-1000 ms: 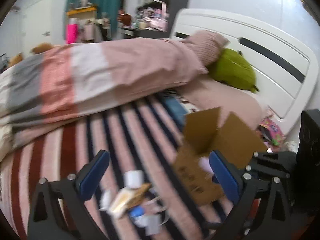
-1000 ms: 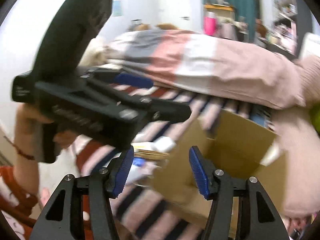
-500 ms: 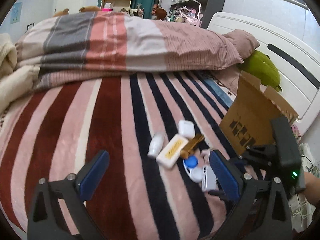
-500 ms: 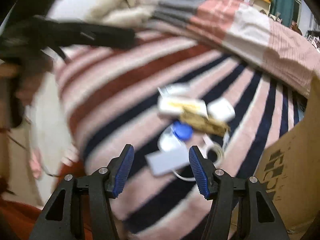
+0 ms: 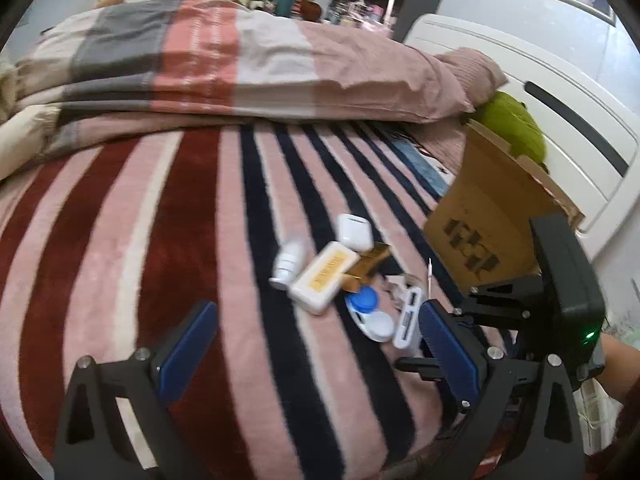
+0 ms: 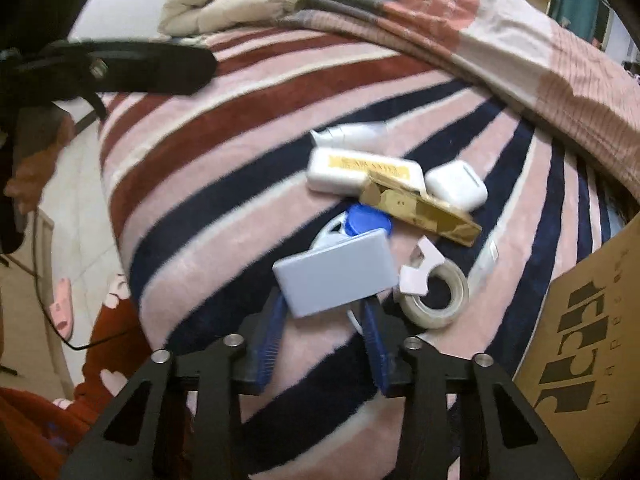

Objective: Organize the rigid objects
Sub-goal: 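Return the right tool and grasp the white card reader, then carry the white card reader into the cardboard box and release it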

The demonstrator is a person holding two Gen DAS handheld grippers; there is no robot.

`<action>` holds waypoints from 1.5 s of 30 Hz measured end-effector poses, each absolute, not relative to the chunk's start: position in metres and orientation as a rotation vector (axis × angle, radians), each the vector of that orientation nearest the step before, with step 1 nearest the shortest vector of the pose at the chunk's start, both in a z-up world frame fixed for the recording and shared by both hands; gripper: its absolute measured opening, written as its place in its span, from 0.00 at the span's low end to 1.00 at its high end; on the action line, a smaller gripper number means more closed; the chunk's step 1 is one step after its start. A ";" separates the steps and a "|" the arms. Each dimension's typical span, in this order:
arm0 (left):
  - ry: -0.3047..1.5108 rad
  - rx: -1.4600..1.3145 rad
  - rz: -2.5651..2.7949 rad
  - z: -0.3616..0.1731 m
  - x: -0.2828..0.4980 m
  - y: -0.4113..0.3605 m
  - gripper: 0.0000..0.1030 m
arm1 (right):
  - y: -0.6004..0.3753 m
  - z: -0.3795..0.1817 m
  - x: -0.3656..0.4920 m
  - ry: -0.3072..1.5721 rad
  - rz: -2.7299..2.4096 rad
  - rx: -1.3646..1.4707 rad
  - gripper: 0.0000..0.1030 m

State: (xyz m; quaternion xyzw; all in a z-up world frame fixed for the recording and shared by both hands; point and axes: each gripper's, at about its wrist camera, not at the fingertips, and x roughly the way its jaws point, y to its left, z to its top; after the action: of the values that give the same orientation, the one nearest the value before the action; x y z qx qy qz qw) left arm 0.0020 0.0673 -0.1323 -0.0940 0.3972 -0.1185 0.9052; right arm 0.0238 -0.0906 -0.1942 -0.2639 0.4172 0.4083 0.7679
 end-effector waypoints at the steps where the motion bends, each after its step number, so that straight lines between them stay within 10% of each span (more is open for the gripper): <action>1: 0.820 -0.193 -0.263 -0.130 0.002 0.064 0.97 | -0.089 -0.189 0.022 0.898 0.896 -0.566 0.26; 6: 0.788 -0.234 -0.377 -0.107 0.003 0.054 0.89 | -0.079 -0.147 0.011 0.794 0.947 -0.530 0.26; 9: 0.755 -0.249 -0.446 -0.082 0.006 0.051 0.46 | -0.074 -0.120 0.008 0.734 0.974 -0.518 0.26; 13: 0.700 -0.211 -0.504 -0.046 0.012 0.039 0.17 | -0.074 -0.079 0.008 0.639 0.982 -0.505 0.26; 27: 0.611 -0.100 -0.662 0.051 0.077 -0.066 0.15 | -0.164 0.024 0.042 0.473 0.807 -0.441 0.25; 41: 1.043 -0.103 -0.642 -0.041 0.159 -0.159 0.15 | -0.246 -0.037 0.111 0.890 0.685 -0.354 0.25; 43: 1.062 -0.102 -0.634 -0.046 0.160 -0.159 0.19 | -0.247 -0.041 0.114 0.917 0.670 -0.364 0.26; 45: 1.049 -0.112 -0.636 -0.044 0.156 -0.155 0.44 | -0.248 -0.044 0.117 0.935 0.661 -0.359 0.38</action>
State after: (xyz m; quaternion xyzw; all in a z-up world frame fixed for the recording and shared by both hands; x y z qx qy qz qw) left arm 0.1565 -0.1550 -0.0439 -0.0526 0.4921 -0.2984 0.8161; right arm 0.1168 -0.2477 -0.0441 -0.1691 0.4398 0.3108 0.8254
